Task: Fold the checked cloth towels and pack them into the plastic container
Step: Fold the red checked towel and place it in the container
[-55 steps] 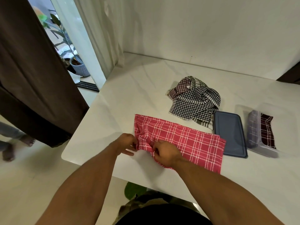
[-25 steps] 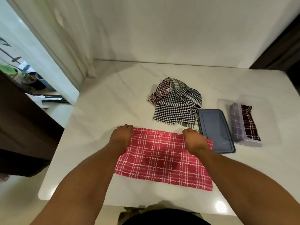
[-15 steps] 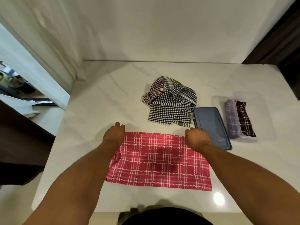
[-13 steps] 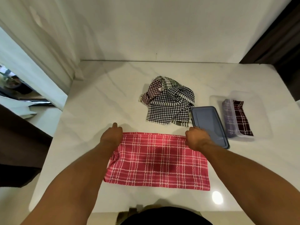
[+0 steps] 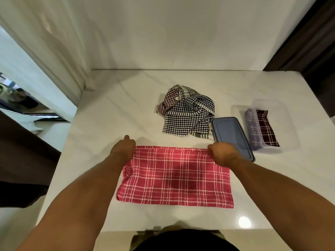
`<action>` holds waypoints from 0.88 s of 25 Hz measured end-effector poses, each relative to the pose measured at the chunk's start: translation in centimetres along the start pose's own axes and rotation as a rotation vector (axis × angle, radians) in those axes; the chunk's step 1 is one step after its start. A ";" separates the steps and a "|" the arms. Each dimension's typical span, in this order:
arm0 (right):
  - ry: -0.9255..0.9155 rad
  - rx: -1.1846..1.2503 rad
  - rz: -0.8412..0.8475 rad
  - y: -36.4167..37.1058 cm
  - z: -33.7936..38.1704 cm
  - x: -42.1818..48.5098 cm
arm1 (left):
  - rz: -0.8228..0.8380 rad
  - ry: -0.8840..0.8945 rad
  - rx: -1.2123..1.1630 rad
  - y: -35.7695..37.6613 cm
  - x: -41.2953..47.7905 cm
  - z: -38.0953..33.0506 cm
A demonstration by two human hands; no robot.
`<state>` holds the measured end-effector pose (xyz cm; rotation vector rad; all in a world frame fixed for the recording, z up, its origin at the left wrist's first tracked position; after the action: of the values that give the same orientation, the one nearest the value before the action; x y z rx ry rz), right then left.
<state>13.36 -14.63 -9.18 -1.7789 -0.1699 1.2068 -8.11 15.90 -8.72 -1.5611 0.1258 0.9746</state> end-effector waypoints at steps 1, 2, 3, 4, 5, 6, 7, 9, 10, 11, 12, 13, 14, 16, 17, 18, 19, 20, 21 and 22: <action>0.000 0.054 0.020 -0.2 -0.4 -0.3 | -0.010 0.004 -0.006 -0.6 -0.3 0.1; 0.011 0.114 0.025 -0.4 -1.0 -0.6 | -0.036 0.012 0.013 -1.2 -0.7 0.0; 0.036 0.176 -0.008 -0.8 -1.6 -1.0 | -0.082 0.010 0.041 -2.0 -1.2 0.0; 0.061 0.239 -0.082 -1.4 -2.2 -1.5 | -0.154 -0.001 0.068 -3.1 -1.8 0.1; 0.084 0.287 -0.182 -2.2 -2.8 -1.9 | -0.244 -0.021 0.082 -4.1 -2.4 0.2; 0.097 0.318 -0.279 -3.0 -3.2 -2.4 | -0.336 -0.035 0.073 -5.0 -2.7 0.3; 0.108 0.334 -0.325 -3.9 -3.7 -2.8 | -0.414 -0.030 0.036 -5.7 -3.0 0.4; 0.125 0.362 -0.336 -5.7 -4.4 -3.6 | -0.483 0.013 -0.075 -7.1 -3.6 0.6; 0.144 0.401 -0.357 -6.4 -4.8 -4.2 | -0.504 0.038 -0.105 -7.7 -4.1 0.6; 0.160 0.428 -0.416 -7.3 -5.2 -4.8 | -0.520 0.057 -0.113 -8.2 -4.5 0.5; 0.160 0.438 -0.493 -8.0 -5.4 -5.3 | -0.539 0.070 -0.103 -8.6 -5.0 0.5; 0.158 0.440 -0.577 -8.4 -5.5 -6.2 | -0.558 0.070 -0.093 -8.8 -5.6 0.5; 0.159 0.454 -0.655 -9.0 -5.6 -6.8 | -0.585 0.064 -0.096 -9.0 -5.9 0.5; 0.153 0.524 -0.716 -9.7 -5.5 -7.4 | -0.611 0.057 -0.118 -9.2 -6.4 0.6; 0.154 0.549 -0.742 -9.8 -5.6 -7.6 | -0.635 0.062 -0.135 -9.3 -6.5 0.5; 0.152 0.554 -0.765 -9.9 -5.9 -7.7 | -0.668 0.065 -0.156 -9.7 -6.7 0.6; 0.150 0.532 -0.759 -9.8 -5.9 -7.9 | -0.690 0.062 -0.189 -9.9 -6.8 0.7; 0.153 0.503 -0.753 -9.7 -6.0 -8.1 | -0.704 0.060 -0.221 -10.1 -7.0 0.9; 0.159 0.488 -0.747 -9.7 -6.1 -8.2 | -0.710 0.061 -0.239 -10.3 -7.1 1.1; 0.155 0.489 -0.726 -9.6 -6.2 -8.3 | -0.705 0.067 -0.239 -10.3 -7.3 1.3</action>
<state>17.52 -17.99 3.90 -1.2045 -0.3587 0.5207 -7.37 16.55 3.93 -1.6757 -0.4839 0.3858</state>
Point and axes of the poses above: each hand's wrist, its own x-axis towards the middle knuckle, its own y-axis out of the palm, z = x × y, the point moved 3 cm from there along x, towards the middle knuckle, and after that the axes turned 11 degrees about z, right-handed, at the moved point
